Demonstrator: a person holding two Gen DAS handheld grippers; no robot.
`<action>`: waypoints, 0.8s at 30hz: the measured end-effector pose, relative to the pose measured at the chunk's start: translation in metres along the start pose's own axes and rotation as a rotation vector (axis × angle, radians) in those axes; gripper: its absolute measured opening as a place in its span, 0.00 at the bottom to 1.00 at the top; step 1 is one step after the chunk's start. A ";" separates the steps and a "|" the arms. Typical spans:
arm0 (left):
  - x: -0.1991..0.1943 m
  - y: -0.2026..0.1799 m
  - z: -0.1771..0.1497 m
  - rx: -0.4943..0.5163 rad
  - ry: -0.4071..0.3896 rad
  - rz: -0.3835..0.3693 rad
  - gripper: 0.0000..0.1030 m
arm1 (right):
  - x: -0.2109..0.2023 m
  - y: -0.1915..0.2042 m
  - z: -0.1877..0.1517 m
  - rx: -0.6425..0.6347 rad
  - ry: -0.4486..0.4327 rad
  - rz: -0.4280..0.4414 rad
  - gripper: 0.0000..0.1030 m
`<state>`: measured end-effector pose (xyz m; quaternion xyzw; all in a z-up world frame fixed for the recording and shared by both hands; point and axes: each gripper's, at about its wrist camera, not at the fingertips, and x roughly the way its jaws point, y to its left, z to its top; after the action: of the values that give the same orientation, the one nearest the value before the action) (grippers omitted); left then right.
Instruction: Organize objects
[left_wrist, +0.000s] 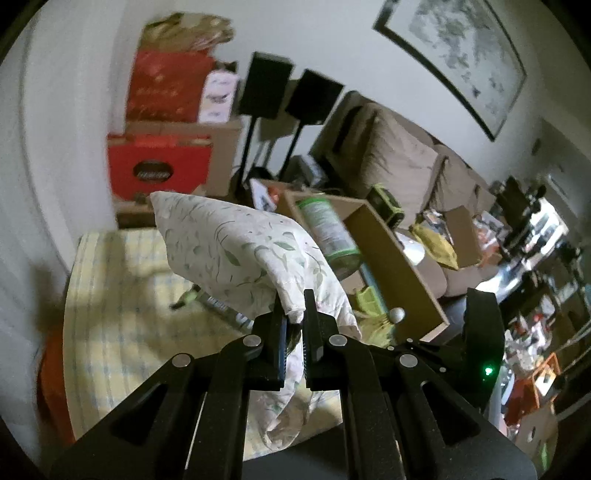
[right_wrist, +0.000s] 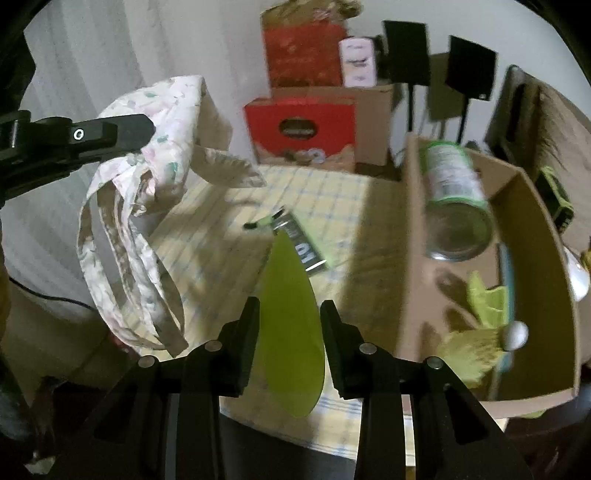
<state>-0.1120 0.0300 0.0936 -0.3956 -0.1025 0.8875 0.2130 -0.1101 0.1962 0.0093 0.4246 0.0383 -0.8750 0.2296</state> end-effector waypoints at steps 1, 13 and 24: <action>0.001 -0.006 0.004 0.009 0.002 -0.007 0.06 | -0.005 -0.006 0.001 0.013 -0.008 -0.005 0.33; 0.054 -0.086 0.025 0.102 0.055 -0.096 0.06 | -0.063 -0.088 -0.002 0.154 -0.065 -0.113 0.33; 0.115 -0.149 0.028 0.187 0.100 -0.168 0.06 | -0.079 -0.159 -0.019 0.283 -0.071 -0.175 0.33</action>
<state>-0.1576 0.2147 0.0882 -0.4080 -0.0412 0.8513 0.3271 -0.1233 0.3718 0.0368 0.4167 -0.0565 -0.9026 0.0917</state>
